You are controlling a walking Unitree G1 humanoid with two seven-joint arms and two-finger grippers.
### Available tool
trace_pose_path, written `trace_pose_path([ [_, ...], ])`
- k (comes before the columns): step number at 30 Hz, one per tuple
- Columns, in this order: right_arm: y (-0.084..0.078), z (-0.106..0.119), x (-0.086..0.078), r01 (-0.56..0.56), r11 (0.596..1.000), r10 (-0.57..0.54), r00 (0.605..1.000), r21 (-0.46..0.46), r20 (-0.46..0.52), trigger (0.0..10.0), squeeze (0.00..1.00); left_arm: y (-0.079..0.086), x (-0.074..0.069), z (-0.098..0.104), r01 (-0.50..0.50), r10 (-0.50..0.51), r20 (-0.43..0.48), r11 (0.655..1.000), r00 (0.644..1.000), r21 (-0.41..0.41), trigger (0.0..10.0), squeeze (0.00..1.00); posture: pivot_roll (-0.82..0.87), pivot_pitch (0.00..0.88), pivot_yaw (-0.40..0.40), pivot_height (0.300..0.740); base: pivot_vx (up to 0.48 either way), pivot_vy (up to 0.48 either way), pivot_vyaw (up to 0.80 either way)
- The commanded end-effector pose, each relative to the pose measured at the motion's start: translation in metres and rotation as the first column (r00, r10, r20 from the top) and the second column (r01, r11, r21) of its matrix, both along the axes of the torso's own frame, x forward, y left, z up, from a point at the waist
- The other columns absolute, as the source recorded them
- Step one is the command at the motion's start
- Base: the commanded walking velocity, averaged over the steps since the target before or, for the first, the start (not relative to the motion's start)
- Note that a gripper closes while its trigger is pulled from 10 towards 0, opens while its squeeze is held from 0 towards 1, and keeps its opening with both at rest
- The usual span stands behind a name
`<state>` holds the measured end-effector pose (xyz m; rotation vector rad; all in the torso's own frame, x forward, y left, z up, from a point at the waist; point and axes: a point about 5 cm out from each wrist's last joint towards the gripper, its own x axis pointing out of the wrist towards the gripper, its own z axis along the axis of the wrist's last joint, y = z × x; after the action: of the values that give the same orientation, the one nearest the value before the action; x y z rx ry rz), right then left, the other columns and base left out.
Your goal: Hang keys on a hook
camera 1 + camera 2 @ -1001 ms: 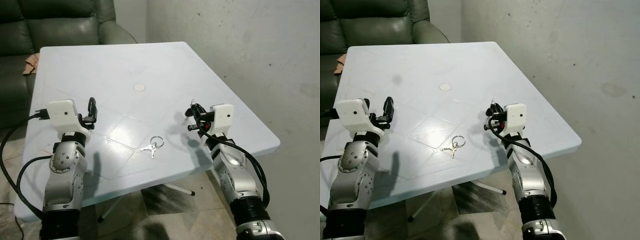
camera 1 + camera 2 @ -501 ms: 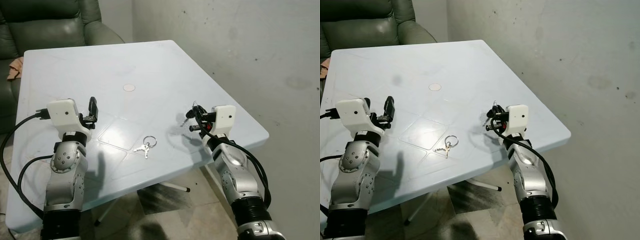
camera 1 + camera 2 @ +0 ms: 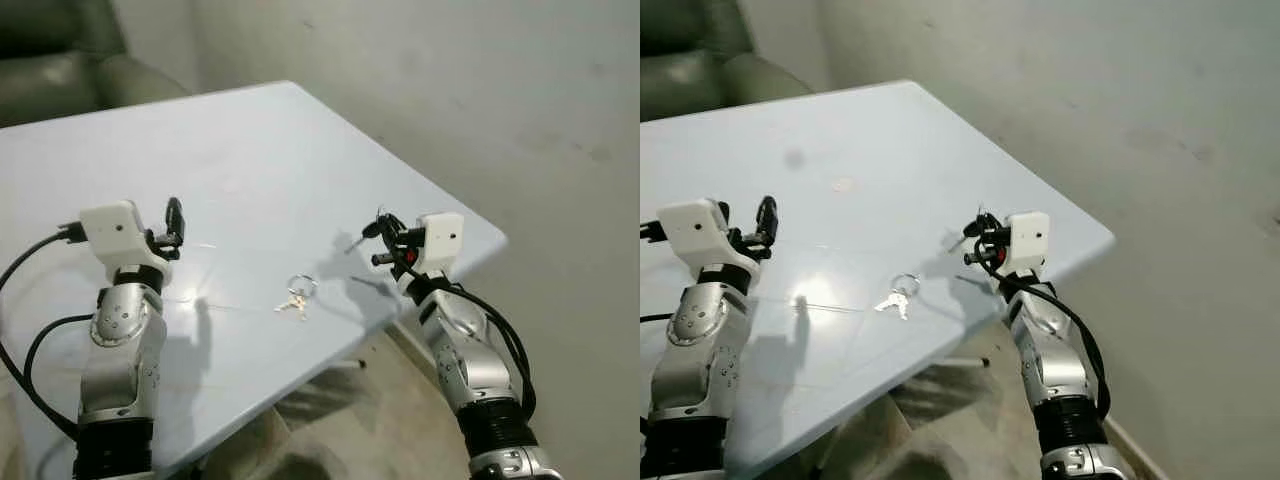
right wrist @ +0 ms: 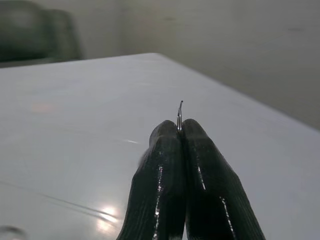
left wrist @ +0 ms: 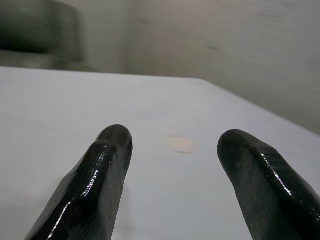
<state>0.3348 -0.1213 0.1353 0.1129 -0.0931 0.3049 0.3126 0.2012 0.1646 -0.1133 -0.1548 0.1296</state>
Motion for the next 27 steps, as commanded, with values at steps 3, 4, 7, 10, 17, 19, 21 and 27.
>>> trace_pose_path([
  [3, -0.0038, 0.0041, 0.0001, 0.007, 1.000, -0.007, 1.000, -0.003, 0.012, 10.0, 0.00, -0.0045, 0.0006, -0.0014, 0.011, -0.011, -0.015, 1.000, 1.000, 0.002, 10.0, 0.00, -0.08, 0.041, -0.062, 0.740, 0.000, 0.000, -0.77],
  [4, -0.0037, 0.0041, 0.0001, 0.007, 1.000, -0.007, 1.000, -0.003, 0.012, 10.0, 0.00, -0.0045, 0.0005, -0.0015, 0.011, -0.011, -0.015, 1.000, 1.000, 0.001, 10.0, 0.00, -0.08, 0.041, -0.062, 0.740, 0.000, 0.000, -0.78],
  [7, -0.0035, 0.0045, 0.0000, 0.004, 1.000, -0.004, 1.000, -0.007, 0.013, 10.0, 0.00, -0.0049, -0.0001, -0.0009, 0.009, -0.009, -0.014, 1.000, 1.000, 0.009, 10.0, 0.00, -0.08, 0.041, -0.062, 0.740, 0.000, 0.000, -0.78],
  [10, -0.0032, 0.0041, 0.0000, 0.004, 1.000, -0.004, 1.000, -0.008, 0.011, 10.0, 0.00, -0.0047, -0.0004, -0.0019, 0.004, -0.004, -0.022, 1.000, 1.000, 0.003, 10.0, 0.00, -0.08, 0.038, -0.067, 0.740, 0.000, 0.000, -0.77],
  [17, -0.0023, 0.0036, -0.0008, 0.000, 1.000, 0.001, 1.000, -0.009, 0.008, 10.0, 0.00, -0.0042, -0.0008, -0.0021, 0.004, -0.004, -0.021, 1.000, 1.000, 0.015, 10.0, 0.00, -0.08, 0.038, -0.067, 0.740, 0.000, 0.000, -0.77],
  [19, -0.0023, 0.0036, -0.0008, 0.000, 1.000, 0.000, 1.000, -0.010, 0.008, 10.0, 0.00, -0.0042, -0.0009, -0.0020, 0.003, -0.003, -0.021, 1.000, 1.000, 0.017, 10.0, 0.00, -0.08, 0.038, -0.067, 0.740, 0.000, 0.000, -0.77],
  [21, -0.0014, 0.0026, -0.0021, 0.001, 1.000, -0.001, 1.000, -0.006, 0.004, 10.0, 0.00, -0.0039, -0.0018, -0.0022, 0.005, -0.004, -0.022, 1.000, 1.000, 0.027, 10.0, 0.00, -0.08, 0.041, -0.065, 0.740, 0.000, 0.000, -0.78],
  [27, -0.0039, 0.0020, -0.0038, 0.004, 1.000, -0.004, 1.000, -0.010, 0.002, 10.0, 0.00, -0.0050, -0.0024, -0.0022, 0.011, -0.011, -0.019, 1.000, 1.000, 0.020, 10.0, 0.00, -0.09, 0.046, -0.069, 0.740, 0.000, 0.000, -0.77],
])
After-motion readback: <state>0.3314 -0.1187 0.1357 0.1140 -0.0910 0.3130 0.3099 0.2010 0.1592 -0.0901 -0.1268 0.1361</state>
